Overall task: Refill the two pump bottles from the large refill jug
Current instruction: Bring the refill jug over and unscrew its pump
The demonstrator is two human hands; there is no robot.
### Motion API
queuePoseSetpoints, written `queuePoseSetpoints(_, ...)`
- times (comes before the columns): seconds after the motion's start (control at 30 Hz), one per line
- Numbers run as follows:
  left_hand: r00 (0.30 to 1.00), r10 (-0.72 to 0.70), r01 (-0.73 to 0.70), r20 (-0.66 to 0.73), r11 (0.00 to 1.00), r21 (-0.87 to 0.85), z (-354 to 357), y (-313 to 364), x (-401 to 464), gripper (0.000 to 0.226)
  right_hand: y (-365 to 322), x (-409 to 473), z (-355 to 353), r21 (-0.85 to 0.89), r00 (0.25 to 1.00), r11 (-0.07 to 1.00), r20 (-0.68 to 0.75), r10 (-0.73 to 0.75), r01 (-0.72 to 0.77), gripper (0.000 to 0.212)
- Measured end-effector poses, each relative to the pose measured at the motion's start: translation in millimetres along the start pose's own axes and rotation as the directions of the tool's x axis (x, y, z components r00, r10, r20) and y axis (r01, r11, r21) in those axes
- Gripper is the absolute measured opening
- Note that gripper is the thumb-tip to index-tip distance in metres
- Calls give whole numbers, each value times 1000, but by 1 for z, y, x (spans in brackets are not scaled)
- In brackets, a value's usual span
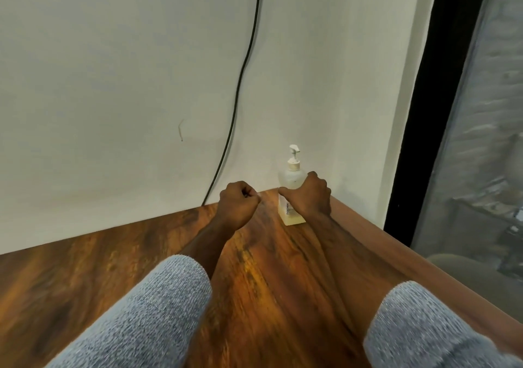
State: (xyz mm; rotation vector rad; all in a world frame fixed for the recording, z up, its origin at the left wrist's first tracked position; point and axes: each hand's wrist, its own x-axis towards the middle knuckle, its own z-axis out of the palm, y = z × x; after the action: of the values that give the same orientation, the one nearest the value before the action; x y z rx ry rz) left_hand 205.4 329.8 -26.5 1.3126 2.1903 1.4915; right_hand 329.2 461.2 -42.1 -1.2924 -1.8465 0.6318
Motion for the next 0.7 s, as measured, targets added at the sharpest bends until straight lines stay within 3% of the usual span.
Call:
queuePoseSetpoints(0.3, 999, 11, -9, 39, 998, -62, -15, 25, -76, 17, 17, -89, -52, 45, 981, 982, -62, -182, 185, 64)
queuePoseSetpoints(0.37, 999, 9, -4, 50, 995, -100, -20, 30, -96, 19, 18, -109, -66, 26, 977, 977, -17, -213, 213, 66)
queuePoseSetpoints(0.53, 997, 39, -31, 60, 991, -132, -37, 45, -149, 19, 19, -167, -97, 53, 986, 985, -43, -163, 165, 48)
queuePoseSetpoints(0.7, 996, 34, -22, 85, 989, -145, -47, 51, -202, 11, 16, -227, -127, 49, 987, 987, -56, -151, 154, 63)
